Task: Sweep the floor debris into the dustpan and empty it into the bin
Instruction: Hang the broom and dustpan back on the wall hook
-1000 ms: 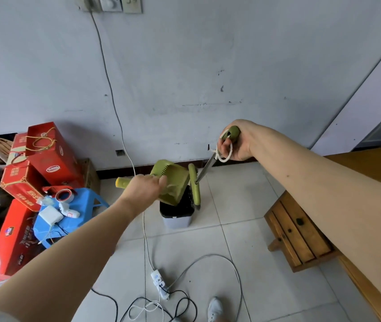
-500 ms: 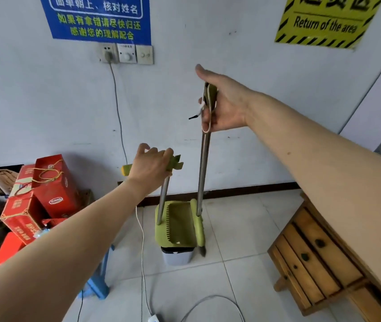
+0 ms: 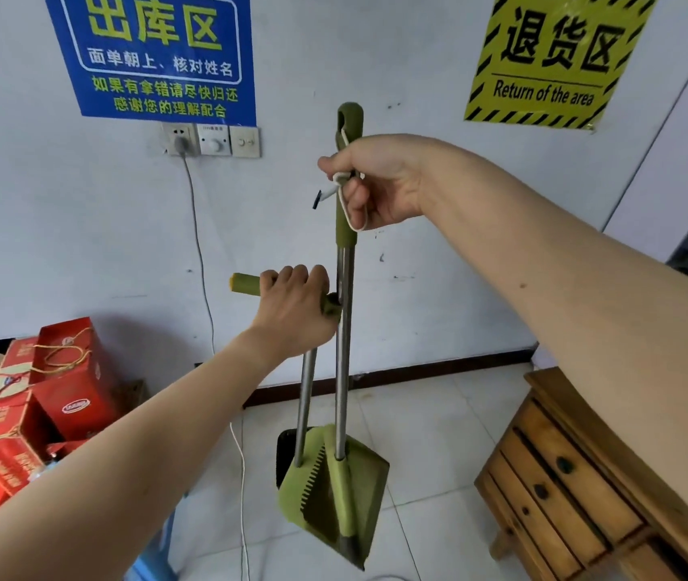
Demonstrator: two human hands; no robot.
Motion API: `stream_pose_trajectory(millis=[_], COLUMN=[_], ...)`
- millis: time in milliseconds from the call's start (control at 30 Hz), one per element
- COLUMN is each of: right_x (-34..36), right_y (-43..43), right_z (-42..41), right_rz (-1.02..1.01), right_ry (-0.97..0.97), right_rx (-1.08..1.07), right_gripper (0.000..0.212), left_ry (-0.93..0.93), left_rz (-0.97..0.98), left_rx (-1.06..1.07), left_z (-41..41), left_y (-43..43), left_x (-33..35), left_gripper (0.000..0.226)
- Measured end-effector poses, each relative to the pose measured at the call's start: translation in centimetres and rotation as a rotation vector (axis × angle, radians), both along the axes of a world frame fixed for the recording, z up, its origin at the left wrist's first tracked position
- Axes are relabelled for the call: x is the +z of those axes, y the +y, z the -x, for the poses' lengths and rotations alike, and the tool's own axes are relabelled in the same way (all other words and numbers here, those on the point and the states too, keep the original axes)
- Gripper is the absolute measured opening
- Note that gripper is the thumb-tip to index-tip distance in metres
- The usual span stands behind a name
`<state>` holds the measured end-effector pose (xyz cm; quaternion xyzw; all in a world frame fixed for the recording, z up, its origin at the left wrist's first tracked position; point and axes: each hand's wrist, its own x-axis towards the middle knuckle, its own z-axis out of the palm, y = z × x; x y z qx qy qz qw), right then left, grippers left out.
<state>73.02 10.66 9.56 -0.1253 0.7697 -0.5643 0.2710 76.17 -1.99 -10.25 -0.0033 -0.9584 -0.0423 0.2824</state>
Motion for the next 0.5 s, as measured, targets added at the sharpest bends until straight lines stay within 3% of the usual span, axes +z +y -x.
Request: stream_pose_trajectory(millis=[100, 200, 333, 500], right_x=[0.2, -0.3, -0.6, -0.1], right_y=[0.1, -0.2, -0.1, 1.4], right_z=[0.2, 0.1, 0.9, 3.2], right_rz=[-0.008, 0.021, 0.047, -0.247], right_ry=[0.068, 0.148, 0.242, 0.615], right_rx=[-0.010, 0.042, 0.089, -0.044], right_gripper=[0.019, 0.019, 0.023, 0.020], left_ry=[-0.126, -0.058, 0.048, 0.079], left_rz=[-0.156, -0.249, -0.322, -0.300], left_rx=[0.043, 0.115, 0.125, 0.182], left_z=[0.9, 1.4, 2.7, 5.3], left_y=[1.4, 2.1, 3.3, 5.5], left_x=[0.8, 0.8, 0.7, 0.8], left_gripper=[0.046, 0.067, 0.053, 0.046])
